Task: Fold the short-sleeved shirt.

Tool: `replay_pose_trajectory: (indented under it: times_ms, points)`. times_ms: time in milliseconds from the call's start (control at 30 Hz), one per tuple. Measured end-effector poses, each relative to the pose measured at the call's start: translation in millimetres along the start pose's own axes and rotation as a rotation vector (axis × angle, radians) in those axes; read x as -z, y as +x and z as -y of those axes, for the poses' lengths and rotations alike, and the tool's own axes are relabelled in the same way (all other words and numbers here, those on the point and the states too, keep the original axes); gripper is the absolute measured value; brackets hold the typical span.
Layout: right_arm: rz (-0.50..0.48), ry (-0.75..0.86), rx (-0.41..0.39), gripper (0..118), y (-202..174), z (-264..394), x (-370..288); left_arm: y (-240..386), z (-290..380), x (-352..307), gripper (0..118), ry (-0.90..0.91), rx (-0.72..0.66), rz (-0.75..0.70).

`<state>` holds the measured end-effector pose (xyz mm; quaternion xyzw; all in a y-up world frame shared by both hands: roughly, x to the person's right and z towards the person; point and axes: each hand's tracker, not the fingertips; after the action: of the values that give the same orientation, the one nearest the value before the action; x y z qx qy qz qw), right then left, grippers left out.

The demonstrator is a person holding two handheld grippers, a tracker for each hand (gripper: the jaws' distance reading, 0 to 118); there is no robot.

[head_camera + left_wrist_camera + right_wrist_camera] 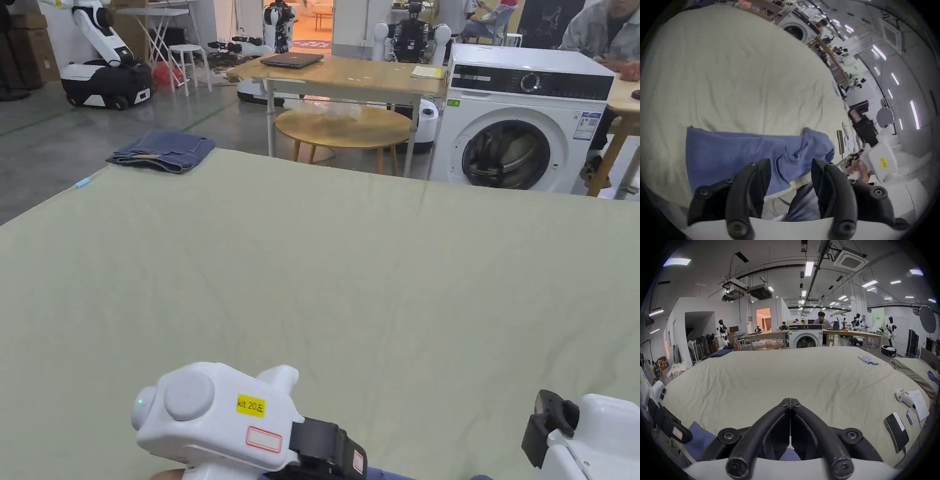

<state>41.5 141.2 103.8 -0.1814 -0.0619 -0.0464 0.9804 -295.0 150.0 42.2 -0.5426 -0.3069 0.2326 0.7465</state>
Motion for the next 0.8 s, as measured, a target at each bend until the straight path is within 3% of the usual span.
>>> replay_pose_trajectory:
  times_ms: [100, 167, 267, 433, 567, 667, 800]
  points:
    - [-0.001, -0.002, 0.002, 0, 0.6, 0.8, -0.2, -7.3, -0.6, -2.7, 15, 0.031, 0.017, -0.032]
    - [-0.001, -0.005, 0.003, 0, 0.9, 1.6, -0.3, -16.6, 0.0, 5.1, 11, 0.048, -0.005, -0.066]
    - [-0.001, -0.007, 0.003, 0, 1.2, 2.6, -1.0, -31.6, 6.0, 26.6, 7, 0.005, -0.039, -0.062]
    - [0.001, -0.009, 0.002, 0, 1.8, 4.1, -2.0, -45.0, 19.5, 66.5, 5, -0.044, -0.108, 0.135]
    - [0.002, -0.015, 0.0, 0, 3.1, 5.5, -1.2, -48.7, 24.8, 100.8, 4, -0.061, -0.114, 0.078]
    - [0.003, -0.019, 0.0, 0, 3.8, 6.4, -0.7, -59.2, 28.6, 117.4, 0, -0.06, -0.178, 0.16]
    - [0.006, -0.02, 0.0, 0, 4.4, 6.1, -2.0, -52.2, 32.2, 125.1, 0, -0.07, -0.151, 0.149]
